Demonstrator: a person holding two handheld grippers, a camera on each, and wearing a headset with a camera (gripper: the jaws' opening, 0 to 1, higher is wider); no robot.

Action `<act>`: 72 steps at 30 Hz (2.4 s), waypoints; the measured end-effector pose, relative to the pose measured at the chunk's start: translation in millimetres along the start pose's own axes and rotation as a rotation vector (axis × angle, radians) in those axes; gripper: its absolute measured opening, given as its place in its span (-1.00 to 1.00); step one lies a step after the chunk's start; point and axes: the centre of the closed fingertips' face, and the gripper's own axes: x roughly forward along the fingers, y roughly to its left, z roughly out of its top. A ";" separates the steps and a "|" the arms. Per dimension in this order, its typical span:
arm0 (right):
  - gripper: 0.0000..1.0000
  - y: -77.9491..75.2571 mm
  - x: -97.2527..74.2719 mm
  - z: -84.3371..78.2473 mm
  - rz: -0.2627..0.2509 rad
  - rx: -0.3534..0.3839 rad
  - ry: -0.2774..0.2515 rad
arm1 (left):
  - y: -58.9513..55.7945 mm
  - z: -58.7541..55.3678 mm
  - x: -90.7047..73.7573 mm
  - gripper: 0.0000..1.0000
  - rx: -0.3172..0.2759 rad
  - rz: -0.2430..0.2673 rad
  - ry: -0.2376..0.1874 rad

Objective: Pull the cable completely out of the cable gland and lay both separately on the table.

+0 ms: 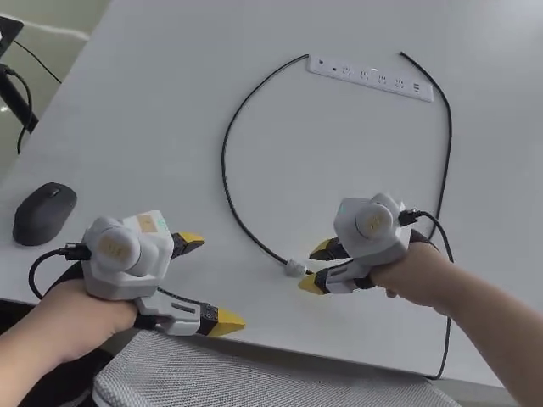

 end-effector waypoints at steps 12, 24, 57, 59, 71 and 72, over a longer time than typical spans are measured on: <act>-0.61 -2.1 9.8 -2.0 0.015 -0.006 0.013 | -1.2 -8.9 -1.5 0.76 -0.014 0.005 0.009; -0.80 -3.6 14.1 -2.4 0.018 -0.002 0.019 | -0.3 -13.5 -4.2 0.74 -0.026 0.015 0.010; -0.88 24.6 -17.8 8.5 0.025 0.054 -0.034 | -5.7 30.2 2.2 0.70 0.052 -0.015 -0.050; -0.88 26.3 -22.8 8.3 0.019 0.049 -0.037 | -8.2 33.9 5.2 0.69 0.082 -0.023 -0.044; -0.88 41.7 -50.7 17.2 0.006 0.000 -0.062 | -38.9 59.8 28.7 0.64 0.228 -0.123 -0.014; -0.88 42.8 -52.6 17.4 0.007 -0.005 -0.059 | -42.1 61.4 30.8 0.61 0.255 -0.136 -0.012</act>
